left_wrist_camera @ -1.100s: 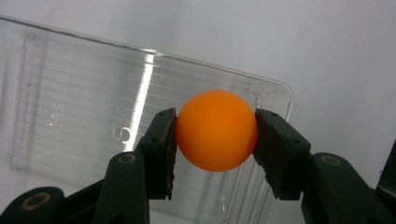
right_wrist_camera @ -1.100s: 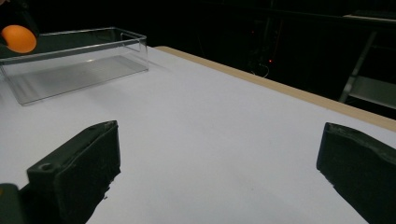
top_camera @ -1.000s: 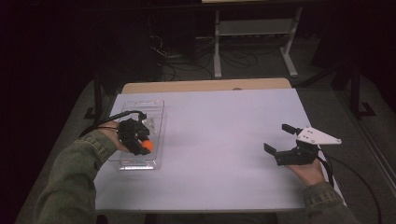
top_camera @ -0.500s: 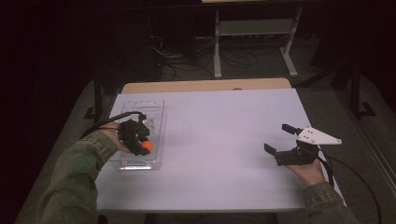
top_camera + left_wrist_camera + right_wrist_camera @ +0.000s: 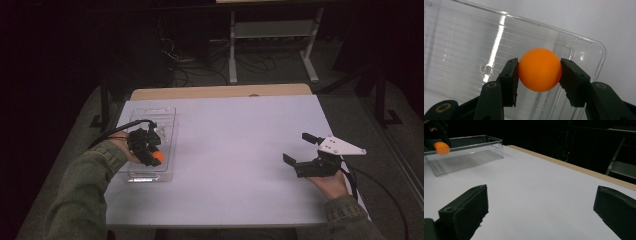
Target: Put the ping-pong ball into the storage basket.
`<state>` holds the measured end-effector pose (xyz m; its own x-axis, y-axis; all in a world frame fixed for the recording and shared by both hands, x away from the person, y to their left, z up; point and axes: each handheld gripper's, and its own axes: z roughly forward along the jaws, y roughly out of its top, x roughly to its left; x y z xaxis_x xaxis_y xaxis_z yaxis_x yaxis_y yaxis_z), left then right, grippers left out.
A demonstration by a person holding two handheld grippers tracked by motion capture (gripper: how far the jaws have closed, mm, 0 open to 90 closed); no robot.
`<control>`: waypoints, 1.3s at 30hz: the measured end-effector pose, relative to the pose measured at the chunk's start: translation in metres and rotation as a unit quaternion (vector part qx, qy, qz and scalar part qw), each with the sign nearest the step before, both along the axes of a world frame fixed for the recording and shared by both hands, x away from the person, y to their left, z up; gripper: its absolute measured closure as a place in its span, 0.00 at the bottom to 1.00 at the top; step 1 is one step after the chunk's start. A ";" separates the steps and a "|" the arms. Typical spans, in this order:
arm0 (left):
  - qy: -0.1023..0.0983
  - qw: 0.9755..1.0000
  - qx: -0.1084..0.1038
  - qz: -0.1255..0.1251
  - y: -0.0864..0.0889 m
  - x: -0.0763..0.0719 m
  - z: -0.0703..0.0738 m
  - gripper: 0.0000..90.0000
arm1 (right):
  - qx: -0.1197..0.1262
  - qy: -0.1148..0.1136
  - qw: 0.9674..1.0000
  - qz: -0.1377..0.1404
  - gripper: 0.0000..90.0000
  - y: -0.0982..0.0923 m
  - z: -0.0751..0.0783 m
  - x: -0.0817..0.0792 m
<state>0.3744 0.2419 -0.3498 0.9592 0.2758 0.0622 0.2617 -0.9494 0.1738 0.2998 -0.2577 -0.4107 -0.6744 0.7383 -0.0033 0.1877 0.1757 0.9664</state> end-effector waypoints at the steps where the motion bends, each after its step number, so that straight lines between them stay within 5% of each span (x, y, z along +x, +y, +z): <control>1: 0.000 1.000 0.000 0.002 0.001 0.001 -0.001 0.56 | 0.000 0.000 1.000 0.000 0.00 0.000 0.000 0.000; 15: 0.011 1.000 0.000 0.013 0.002 0.008 -0.019 0.56 | 0.000 0.003 1.000 0.000 0.00 0.000 0.000 0.000; 39: 0.010 1.000 0.016 0.013 -0.007 0.006 -0.024 0.48 | 0.000 0.002 1.000 0.001 0.00 0.000 0.000 0.000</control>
<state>0.3805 0.2345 -0.3743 0.9531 0.2983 0.0517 0.2889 -0.9473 0.1386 0.2998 -0.2575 -0.4111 -0.6760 0.7369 -0.0007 0.1916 0.1768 0.9654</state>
